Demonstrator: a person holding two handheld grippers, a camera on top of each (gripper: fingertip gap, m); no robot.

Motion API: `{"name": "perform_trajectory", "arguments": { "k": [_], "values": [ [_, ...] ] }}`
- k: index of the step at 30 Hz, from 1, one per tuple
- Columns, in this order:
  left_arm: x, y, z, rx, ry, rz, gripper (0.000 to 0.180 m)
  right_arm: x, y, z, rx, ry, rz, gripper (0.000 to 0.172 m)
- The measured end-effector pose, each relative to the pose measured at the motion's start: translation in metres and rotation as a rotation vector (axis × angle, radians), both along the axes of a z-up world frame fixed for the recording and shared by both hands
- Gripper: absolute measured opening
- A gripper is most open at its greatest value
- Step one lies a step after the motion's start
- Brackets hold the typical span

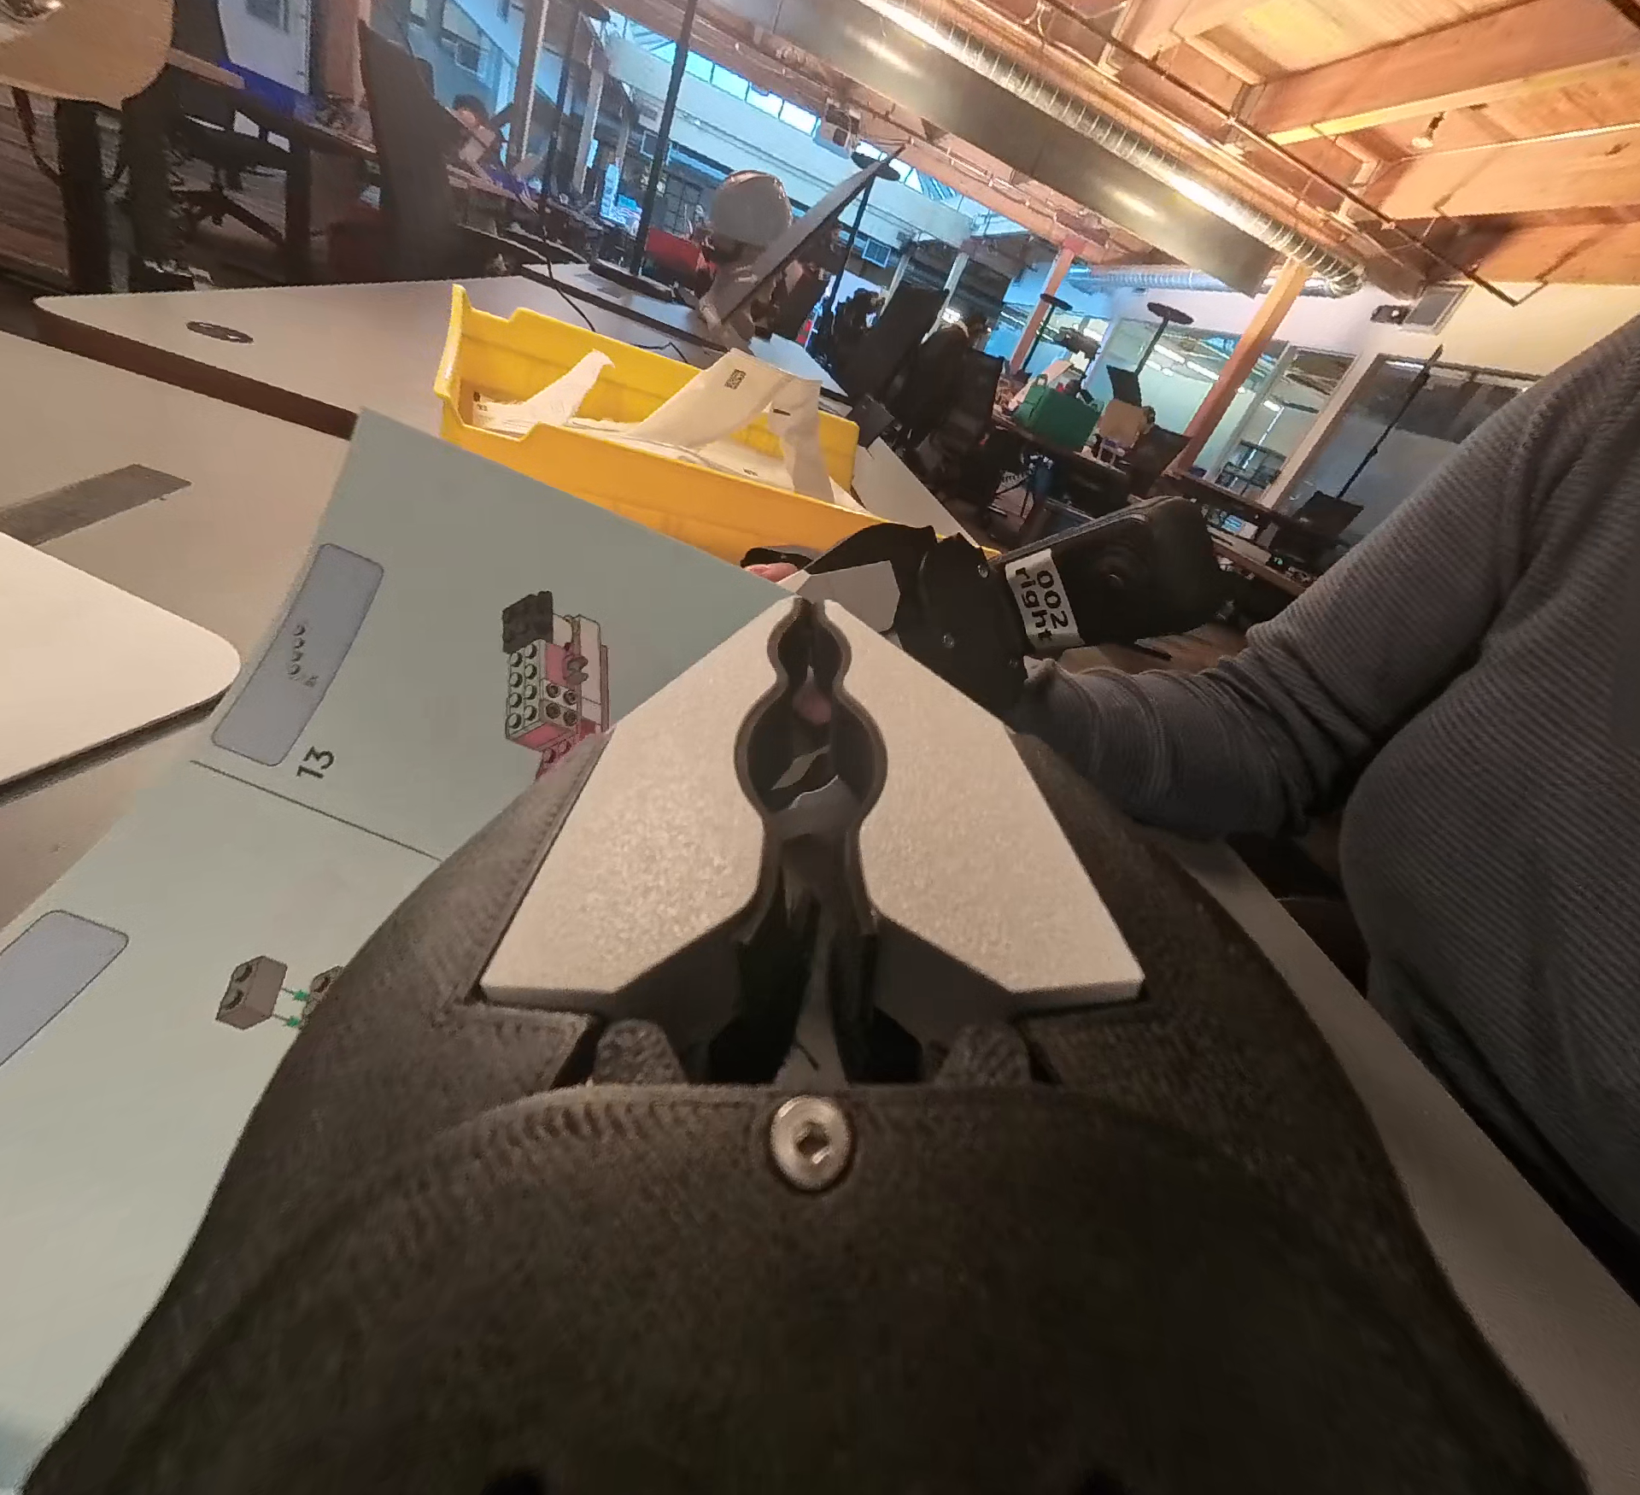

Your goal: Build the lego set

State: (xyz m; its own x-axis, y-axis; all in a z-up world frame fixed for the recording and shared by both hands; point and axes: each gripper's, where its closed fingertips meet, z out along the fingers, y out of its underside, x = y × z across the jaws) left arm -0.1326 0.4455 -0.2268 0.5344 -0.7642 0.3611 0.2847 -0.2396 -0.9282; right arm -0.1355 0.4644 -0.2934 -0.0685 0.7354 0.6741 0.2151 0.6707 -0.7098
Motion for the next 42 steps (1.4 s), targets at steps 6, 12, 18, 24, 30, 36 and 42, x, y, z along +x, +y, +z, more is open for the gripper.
{"name": "perform_trajectory", "arguments": {
  "k": [6,12,18,24,30,36,42],
  "values": [
    [0.0,-0.001,0.001,-0.001,-0.011,-0.007,0.0,0.0,-0.001,0.002,-0.017,0.01,0.004,0.045],
    [0.004,-0.002,0.001,-0.005,-0.021,-0.028,0.0,0.0,0.0,0.003,-0.061,0.014,0.005,0.046],
    [0.007,-0.002,-0.001,-0.037,-0.043,-0.056,0.0,-0.001,-0.002,0.0,-0.063,0.003,0.014,0.046],
    [0.012,-0.003,0.0,-0.075,-0.081,-0.094,0.003,-0.001,-0.002,0.0,-0.066,-0.002,0.017,0.046],
    [0.009,0.009,-0.017,-0.079,0.076,0.021,0.01,-0.001,-0.002,0.0,-0.067,-0.003,0.016,0.046],
    [0.009,0.022,-0.045,-0.124,0.29,0.129,0.027,-0.001,-0.002,-0.001,-0.066,-0.004,0.014,0.046],
    [0.007,0.031,-0.054,-0.191,0.27,0.171,0.027,-0.001,-0.001,0.0,-0.066,-0.002,0.012,0.046]
  ]
}}
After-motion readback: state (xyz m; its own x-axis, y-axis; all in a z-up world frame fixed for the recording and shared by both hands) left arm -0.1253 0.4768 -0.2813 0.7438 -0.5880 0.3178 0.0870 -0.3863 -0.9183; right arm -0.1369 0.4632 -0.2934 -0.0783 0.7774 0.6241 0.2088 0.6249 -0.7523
